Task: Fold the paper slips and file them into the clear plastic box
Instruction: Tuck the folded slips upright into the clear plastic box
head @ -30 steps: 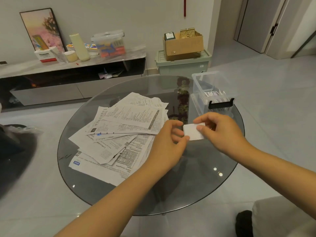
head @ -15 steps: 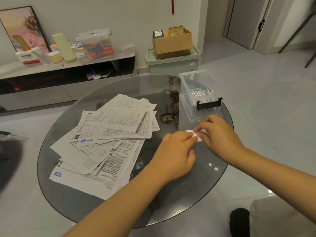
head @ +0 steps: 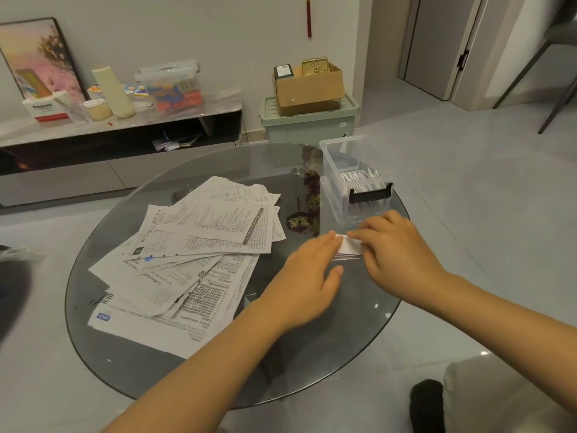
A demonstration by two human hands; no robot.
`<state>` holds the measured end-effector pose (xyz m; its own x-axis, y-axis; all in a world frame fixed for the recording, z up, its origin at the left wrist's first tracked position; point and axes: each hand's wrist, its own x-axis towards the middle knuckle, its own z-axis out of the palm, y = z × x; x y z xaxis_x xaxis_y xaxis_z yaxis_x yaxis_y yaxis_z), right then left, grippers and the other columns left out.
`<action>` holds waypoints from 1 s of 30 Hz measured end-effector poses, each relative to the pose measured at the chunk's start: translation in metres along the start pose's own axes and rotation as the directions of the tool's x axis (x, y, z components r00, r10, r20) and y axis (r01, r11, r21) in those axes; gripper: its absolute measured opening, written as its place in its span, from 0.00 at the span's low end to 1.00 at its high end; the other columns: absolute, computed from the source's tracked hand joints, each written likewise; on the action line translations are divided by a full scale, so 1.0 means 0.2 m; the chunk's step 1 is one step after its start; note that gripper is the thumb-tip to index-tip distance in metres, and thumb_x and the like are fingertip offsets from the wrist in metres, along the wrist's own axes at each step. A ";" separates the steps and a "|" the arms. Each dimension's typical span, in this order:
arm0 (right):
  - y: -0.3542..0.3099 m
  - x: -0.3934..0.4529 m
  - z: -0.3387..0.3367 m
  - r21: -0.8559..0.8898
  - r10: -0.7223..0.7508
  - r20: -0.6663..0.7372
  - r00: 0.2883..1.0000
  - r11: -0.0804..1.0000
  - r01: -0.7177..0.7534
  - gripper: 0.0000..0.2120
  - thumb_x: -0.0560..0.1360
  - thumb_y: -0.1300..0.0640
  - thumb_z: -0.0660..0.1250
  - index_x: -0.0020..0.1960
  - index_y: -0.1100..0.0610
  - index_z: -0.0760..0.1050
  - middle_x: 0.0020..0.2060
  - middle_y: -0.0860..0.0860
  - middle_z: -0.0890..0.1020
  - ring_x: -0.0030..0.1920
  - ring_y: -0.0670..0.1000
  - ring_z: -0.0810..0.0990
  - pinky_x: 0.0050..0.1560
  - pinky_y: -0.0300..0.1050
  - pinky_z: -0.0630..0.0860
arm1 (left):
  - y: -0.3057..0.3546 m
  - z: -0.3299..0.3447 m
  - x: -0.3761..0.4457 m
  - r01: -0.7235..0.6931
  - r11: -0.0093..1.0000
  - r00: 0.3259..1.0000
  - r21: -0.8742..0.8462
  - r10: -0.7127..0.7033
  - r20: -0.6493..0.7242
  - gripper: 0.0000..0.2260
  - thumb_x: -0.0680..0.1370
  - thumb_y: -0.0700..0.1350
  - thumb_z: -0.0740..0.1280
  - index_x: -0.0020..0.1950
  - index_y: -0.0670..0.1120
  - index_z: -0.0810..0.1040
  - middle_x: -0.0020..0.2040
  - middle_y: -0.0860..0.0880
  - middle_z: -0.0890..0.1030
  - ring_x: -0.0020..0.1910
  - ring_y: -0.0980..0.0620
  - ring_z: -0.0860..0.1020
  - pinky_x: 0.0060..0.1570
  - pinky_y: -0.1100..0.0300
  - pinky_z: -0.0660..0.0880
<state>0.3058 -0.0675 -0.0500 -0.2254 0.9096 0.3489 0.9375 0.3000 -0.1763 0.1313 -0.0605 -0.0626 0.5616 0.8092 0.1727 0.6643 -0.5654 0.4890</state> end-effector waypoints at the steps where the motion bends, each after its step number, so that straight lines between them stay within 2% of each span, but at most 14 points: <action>1: 0.00 0.01 0.00 -0.003 0.002 -0.050 0.999 1.000 -0.002 0.15 0.69 0.65 0.68 0.54 0.56 0.81 0.46 0.52 0.81 0.49 0.58 0.74 0.48 0.51 0.69 | 0.00 -0.02 0.00 0.022 0.998 0.998 -0.053 -0.025 -0.054 0.22 0.81 0.47 0.58 0.75 0.49 0.61 0.75 0.52 0.60 0.74 0.58 0.56 0.72 0.63 0.51; 4: -0.05 0.02 0.00 0.003 -0.012 -0.091 0.996 1.000 0.013 0.17 0.66 0.68 0.69 0.53 0.57 0.81 0.45 0.52 0.81 0.49 0.59 0.75 0.47 0.49 0.67 | 0.00 -0.10 -0.02 0.054 0.996 0.978 -0.069 -0.067 -0.196 0.19 0.81 0.48 0.57 0.71 0.48 0.67 0.71 0.53 0.67 0.71 0.57 0.62 0.70 0.64 0.57; 7: -0.13 0.06 0.00 0.048 -0.049 -0.114 0.992 0.997 0.054 0.16 0.67 0.68 0.69 0.53 0.57 0.81 0.45 0.51 0.81 0.50 0.58 0.75 0.50 0.46 0.62 | -0.02 -0.14 -0.05 0.090 0.995 0.963 -0.035 -0.096 -0.251 0.16 0.80 0.46 0.59 0.68 0.46 0.70 0.66 0.51 0.71 0.65 0.55 0.68 0.66 0.60 0.64; 11: -0.24 0.09 0.03 0.085 -0.102 -0.132 0.986 0.990 0.113 0.16 0.65 0.67 0.69 0.51 0.57 0.81 0.43 0.51 0.80 0.47 0.58 0.76 0.48 0.47 0.66 | -0.08 -0.20 -0.06 0.213 0.975 0.937 0.061 -0.186 -0.295 0.16 0.80 0.45 0.59 0.67 0.47 0.70 0.65 0.50 0.71 0.64 0.52 0.69 0.64 0.55 0.62; 13: -0.30 0.12 0.06 0.090 -0.132 -0.143 0.981 0.985 0.146 0.15 0.65 0.66 0.68 0.50 0.57 0.82 0.42 0.50 0.80 0.47 0.58 0.76 0.47 0.48 0.68 | -0.13 -0.24 -0.06 0.308 0.933 0.921 0.186 -0.244 -0.303 0.18 0.80 0.46 0.58 0.69 0.46 0.68 0.68 0.48 0.69 0.67 0.49 0.67 0.65 0.53 0.59; 15: -0.33 0.14 0.08 0.099 -0.137 -0.132 0.982 0.984 0.150 0.14 0.66 0.63 0.65 0.50 0.57 0.82 0.42 0.50 0.80 0.46 0.58 0.76 0.47 0.47 0.67 | -0.20 -0.26 -0.06 0.406 0.869 0.900 0.283 -0.327 -0.290 0.21 0.80 0.48 0.56 0.73 0.45 0.62 0.73 0.44 0.61 0.72 0.46 0.60 0.69 0.51 0.54; 17: -0.35 0.15 0.10 0.104 -0.147 -0.112 0.983 0.982 0.159 0.14 0.68 0.62 0.64 0.52 0.57 0.81 0.43 0.51 0.80 0.48 0.58 0.75 0.49 0.47 0.65 | -0.28 -0.27 -0.08 0.488 0.807 0.871 0.332 -0.426 -0.245 0.25 0.80 0.51 0.55 0.75 0.45 0.56 0.76 0.41 0.52 0.75 0.43 0.50 0.72 0.48 0.49; 19: -0.36 0.16 0.11 0.108 -0.143 -0.068 0.987 0.983 0.150 0.14 0.70 0.63 0.65 0.55 0.56 0.80 0.47 0.50 0.79 0.52 0.57 0.73 0.52 0.47 0.64 | -0.36 -0.28 -0.09 0.551 0.762 0.834 0.340 -0.518 -0.191 0.28 0.80 0.56 0.55 0.76 0.45 0.53 0.77 0.40 0.48 0.76 0.41 0.46 0.73 0.46 0.47; 21: -0.37 0.17 0.12 0.110 -0.146 -0.038 0.989 0.983 0.149 0.15 0.71 0.63 0.65 0.56 0.56 0.79 0.48 0.50 0.79 0.53 0.57 0.72 0.53 0.48 0.64 | -0.43 -0.29 -0.11 0.591 0.726 0.803 0.351 -0.571 -0.170 0.32 0.78 0.61 0.55 0.76 0.45 0.53 0.76 0.40 0.54 0.75 0.41 0.51 0.72 0.46 0.50; 23: -0.37 0.17 0.14 0.104 -0.143 -0.029 0.989 0.984 0.146 0.15 0.70 0.63 0.66 0.55 0.56 0.80 0.46 0.51 0.80 0.51 0.58 0.73 0.51 0.49 0.65 | -0.45 -0.30 -0.12 0.588 0.716 0.807 0.376 -0.550 -0.214 0.30 0.78 0.62 0.55 0.73 0.46 0.58 0.70 0.44 0.66 0.69 0.44 0.63 0.68 0.47 0.57; 26: -0.36 0.17 0.16 0.088 -0.142 -0.020 0.990 0.986 0.143 0.14 0.68 0.63 0.67 0.54 0.56 0.80 0.45 0.51 0.80 0.50 0.58 0.74 0.49 0.49 0.66 | -0.42 -0.34 -0.13 0.539 0.756 0.839 0.372 -0.445 -0.312 0.17 0.80 0.52 0.56 0.67 0.48 0.69 0.59 0.48 0.76 0.58 0.47 0.72 0.59 0.52 0.61; 30: -0.37 0.17 0.14 0.114 -0.127 -0.021 0.992 0.985 0.129 0.17 0.73 0.59 0.66 0.61 0.55 0.76 0.52 0.51 0.77 0.56 0.57 0.70 0.55 0.48 0.63 | -0.39 -0.36 -0.15 0.447 0.851 0.874 0.276 -0.350 -0.337 0.13 0.81 0.46 0.58 0.58 0.51 0.80 0.56 0.50 0.81 0.54 0.49 0.76 0.56 0.55 0.69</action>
<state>0.2208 -0.0502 -0.0512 -0.3375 0.8578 0.3878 0.8641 0.4457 -0.2337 0.0270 -0.0290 -0.0456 0.0925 0.9589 0.2682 0.9522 -0.1639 0.2578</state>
